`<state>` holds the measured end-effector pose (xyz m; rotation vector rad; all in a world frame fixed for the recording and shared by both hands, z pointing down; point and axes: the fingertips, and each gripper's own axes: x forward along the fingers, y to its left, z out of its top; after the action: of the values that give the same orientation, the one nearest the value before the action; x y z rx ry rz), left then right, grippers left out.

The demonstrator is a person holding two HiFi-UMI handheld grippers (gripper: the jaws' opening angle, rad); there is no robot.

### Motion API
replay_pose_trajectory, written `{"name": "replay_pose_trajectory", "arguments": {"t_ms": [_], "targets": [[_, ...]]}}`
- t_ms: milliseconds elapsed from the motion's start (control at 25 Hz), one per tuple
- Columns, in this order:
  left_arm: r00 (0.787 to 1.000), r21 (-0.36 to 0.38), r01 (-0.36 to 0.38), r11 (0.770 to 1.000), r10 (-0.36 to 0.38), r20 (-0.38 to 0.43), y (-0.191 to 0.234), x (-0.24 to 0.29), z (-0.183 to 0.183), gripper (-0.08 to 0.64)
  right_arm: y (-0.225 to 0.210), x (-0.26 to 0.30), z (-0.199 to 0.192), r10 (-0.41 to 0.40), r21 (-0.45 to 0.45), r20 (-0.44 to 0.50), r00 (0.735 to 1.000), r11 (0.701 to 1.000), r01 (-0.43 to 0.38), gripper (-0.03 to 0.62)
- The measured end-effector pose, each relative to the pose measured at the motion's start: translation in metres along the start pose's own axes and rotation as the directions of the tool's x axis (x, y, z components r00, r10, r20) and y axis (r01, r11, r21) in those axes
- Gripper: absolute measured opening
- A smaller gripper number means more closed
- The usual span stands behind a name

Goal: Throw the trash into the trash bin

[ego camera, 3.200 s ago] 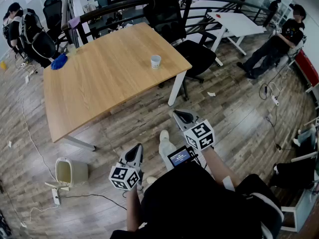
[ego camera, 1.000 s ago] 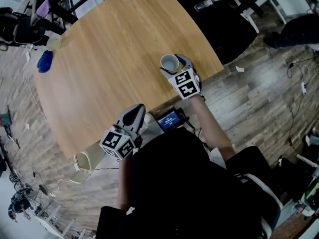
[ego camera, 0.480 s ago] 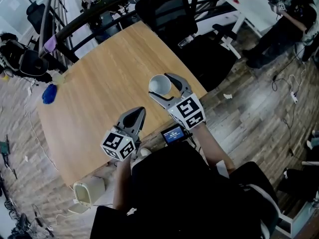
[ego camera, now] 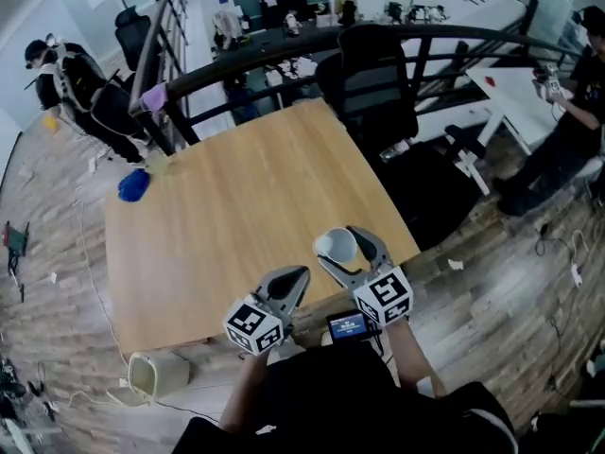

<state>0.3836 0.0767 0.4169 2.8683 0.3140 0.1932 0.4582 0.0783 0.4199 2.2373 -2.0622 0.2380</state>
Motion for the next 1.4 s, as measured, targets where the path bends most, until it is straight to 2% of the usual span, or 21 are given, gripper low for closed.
{"name": "replay_pose_trajectory", "arguments": {"t_ms": [80, 160, 240, 280, 360, 480, 600, 680, 760, 880, 960, 1080, 1160, 1280, 1400], "targets": [[0.999, -0.016, -0.046, 0.999, 0.046, -0.004, -0.004, -0.018, -0.005, -0.002, 0.011, 0.008, -0.008, 0.053, 0.037, -0.006, 0.999, 0.998, -0.053, 0.351], [0.991, 0.001, -0.134, 0.991, 0.134, -0.011, 0.002, -0.047, -0.011, -0.002, 0.028, 0.03, -0.015, 0.13, 0.057, -0.003, 0.991, 0.99, -0.13, 0.351], [0.967, 0.027, -0.255, 0.967, 0.255, -0.006, 0.021, -0.088, -0.015, -0.002, 0.054, 0.066, -0.014, 0.23, 0.043, 0.003, 0.973, 0.972, -0.23, 0.351], [0.946, 0.027, -0.325, 0.945, 0.325, 0.004, 0.032, -0.114, -0.015, -0.002, 0.074, 0.086, -0.009, 0.285, 0.027, 0.009, 0.959, 0.958, -0.285, 0.351], [0.885, -0.008, -0.464, 0.886, 0.464, 0.036, 0.051, -0.174, -0.016, -0.002, 0.126, 0.12, 0.005, 0.4, -0.013, 0.022, 0.916, 0.917, -0.4, 0.351], [0.768, -0.066, -0.63, 0.774, 0.633, 0.092, 0.062, -0.263, -0.017, -0.002, 0.215, 0.154, 0.021, 0.559, -0.064, 0.019, 0.829, 0.828, -0.557, 0.351], [0.65, -0.112, -0.74, 0.663, 0.748, 0.134, 0.061, -0.343, -0.027, -0.002, 0.31, 0.172, 0.022, 0.687, -0.105, -0.011, 0.727, 0.722, -0.684, 0.351], [0.579, -0.146, -0.787, 0.6, 0.799, 0.164, 0.063, -0.393, -0.033, -0.002, 0.371, 0.181, 0.022, 0.754, -0.126, -0.033, 0.656, 0.648, -0.752, 0.351], [0.524, -0.177, -0.813, 0.554, 0.83, 0.191, 0.064, -0.44, -0.038, -0.002, 0.429, 0.186, 0.022, 0.8, -0.14, -0.054, 0.598, 0.586, -0.798, 0.351], [0.462, -0.229, -0.833, 0.503, 0.861, 0.211, 0.065, -0.516, -0.05, -0.002, 0.516, 0.19, 0.019, 0.843, -0.117, -0.075, 0.532, 0.523, -0.844, 0.351], [0.419, -0.297, -0.829, 0.473, 0.879, 0.23, 0.065, -0.566, -0.059, -0.002, 0.574, 0.189, 0.02, 0.875, -0.095, -0.081, 0.477, 0.47, -0.878, 0.351], [0.342, -0.404, -0.804, 0.437, 0.895, 0.288, 0.058, -0.628, -0.068, -0.002, 0.648, 0.185, 0.022, 0.91, -0.127, -0.1, 0.402, 0.389, -0.913, 0.351], [0.278, -0.419, -0.822, 0.385, 0.914, 0.295, 0.048, -0.67, -0.075, -0.002, 0.694, 0.185, 0.018, 0.926, -0.143, -0.116, 0.36, 0.343, -0.928, 0.351], [0.183, -0.42, -0.862, 0.283, 0.947, 0.263, 0.037, -0.727, -0.089, -0.002, 0.759, 0.19, 0.008, 0.942, -0.129, -0.144, 0.304, 0.287, -0.949, 0.351], [0.108, -0.493, -0.839, 0.232, 0.958, 0.267, 0.033, -0.776, -0.11, -0.002, 0.812, 0.191, -0.006, 0.95, -0.134, -0.183, 0.251, 0.229, -0.964, 0.351]]}}
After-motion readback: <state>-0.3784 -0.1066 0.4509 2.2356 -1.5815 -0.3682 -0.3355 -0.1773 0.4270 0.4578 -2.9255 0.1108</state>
